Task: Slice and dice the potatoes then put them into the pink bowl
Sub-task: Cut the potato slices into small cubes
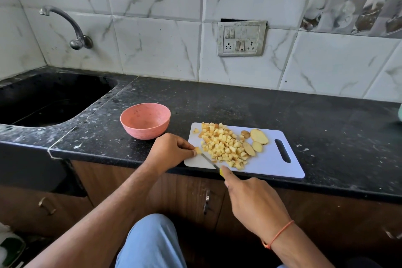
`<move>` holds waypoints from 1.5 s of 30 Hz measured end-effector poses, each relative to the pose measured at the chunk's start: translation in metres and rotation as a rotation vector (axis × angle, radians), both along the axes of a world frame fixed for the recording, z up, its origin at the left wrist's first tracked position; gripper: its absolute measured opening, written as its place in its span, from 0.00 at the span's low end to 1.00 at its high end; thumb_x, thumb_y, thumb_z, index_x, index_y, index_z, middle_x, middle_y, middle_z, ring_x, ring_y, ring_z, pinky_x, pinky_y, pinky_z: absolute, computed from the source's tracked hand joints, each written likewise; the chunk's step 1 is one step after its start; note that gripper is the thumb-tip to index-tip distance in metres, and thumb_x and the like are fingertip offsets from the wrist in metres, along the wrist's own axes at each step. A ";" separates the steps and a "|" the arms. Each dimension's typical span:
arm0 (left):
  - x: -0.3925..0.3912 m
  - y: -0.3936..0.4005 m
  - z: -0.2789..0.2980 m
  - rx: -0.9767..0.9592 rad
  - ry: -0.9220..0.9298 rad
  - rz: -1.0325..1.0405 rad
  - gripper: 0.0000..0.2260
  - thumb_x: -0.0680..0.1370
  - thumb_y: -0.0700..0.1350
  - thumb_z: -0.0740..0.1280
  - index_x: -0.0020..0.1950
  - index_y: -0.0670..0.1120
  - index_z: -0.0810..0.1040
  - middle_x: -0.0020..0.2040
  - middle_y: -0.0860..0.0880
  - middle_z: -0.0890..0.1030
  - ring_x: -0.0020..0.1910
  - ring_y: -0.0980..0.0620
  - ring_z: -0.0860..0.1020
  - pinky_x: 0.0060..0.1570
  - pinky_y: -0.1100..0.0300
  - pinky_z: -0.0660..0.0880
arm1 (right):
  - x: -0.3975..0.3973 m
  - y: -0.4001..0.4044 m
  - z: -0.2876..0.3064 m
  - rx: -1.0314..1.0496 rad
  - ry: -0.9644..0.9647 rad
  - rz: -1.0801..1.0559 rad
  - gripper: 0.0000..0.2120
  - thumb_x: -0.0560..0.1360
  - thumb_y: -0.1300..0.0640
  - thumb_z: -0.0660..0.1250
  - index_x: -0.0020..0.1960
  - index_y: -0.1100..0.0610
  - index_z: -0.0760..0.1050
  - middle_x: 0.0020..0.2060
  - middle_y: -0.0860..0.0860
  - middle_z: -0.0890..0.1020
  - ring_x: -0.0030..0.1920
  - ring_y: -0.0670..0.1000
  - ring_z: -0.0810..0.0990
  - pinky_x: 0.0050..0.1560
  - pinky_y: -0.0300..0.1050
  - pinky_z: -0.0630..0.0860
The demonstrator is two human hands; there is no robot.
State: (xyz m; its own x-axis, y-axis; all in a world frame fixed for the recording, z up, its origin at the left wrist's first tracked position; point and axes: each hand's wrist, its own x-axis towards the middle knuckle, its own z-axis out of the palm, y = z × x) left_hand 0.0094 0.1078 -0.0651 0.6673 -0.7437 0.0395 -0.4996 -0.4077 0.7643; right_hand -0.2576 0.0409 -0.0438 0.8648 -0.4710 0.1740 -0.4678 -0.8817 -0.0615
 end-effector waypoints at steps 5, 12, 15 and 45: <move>-0.001 -0.002 0.003 0.006 -0.003 -0.024 0.04 0.73 0.51 0.82 0.46 0.56 0.91 0.44 0.63 0.87 0.43 0.64 0.83 0.42 0.69 0.77 | -0.012 -0.037 0.003 0.200 -0.228 0.013 0.23 0.86 0.50 0.57 0.81 0.42 0.63 0.24 0.46 0.70 0.26 0.48 0.72 0.25 0.39 0.63; -0.006 -0.018 0.012 0.062 -0.061 -0.052 0.03 0.73 0.51 0.81 0.47 0.57 0.91 0.44 0.63 0.87 0.45 0.64 0.83 0.41 0.70 0.75 | -0.031 -0.134 -0.003 0.398 -0.604 -0.217 0.20 0.85 0.54 0.61 0.76 0.41 0.72 0.32 0.48 0.80 0.32 0.48 0.77 0.37 0.41 0.75; -0.006 -0.029 0.013 0.073 -0.073 -0.066 0.04 0.74 0.50 0.80 0.48 0.57 0.91 0.45 0.64 0.87 0.46 0.65 0.82 0.40 0.71 0.74 | -0.036 -0.155 -0.005 0.618 -0.758 -0.297 0.18 0.86 0.52 0.61 0.74 0.42 0.75 0.48 0.42 0.87 0.42 0.47 0.79 0.48 0.45 0.79; -0.090 -0.155 0.073 0.512 -0.690 -0.581 0.28 0.69 0.68 0.77 0.61 0.52 0.86 0.53 0.55 0.86 0.53 0.50 0.83 0.53 0.51 0.82 | -0.045 -0.166 -0.006 0.932 -0.962 -0.286 0.16 0.86 0.52 0.61 0.67 0.35 0.78 0.29 0.49 0.62 0.27 0.47 0.59 0.26 0.40 0.60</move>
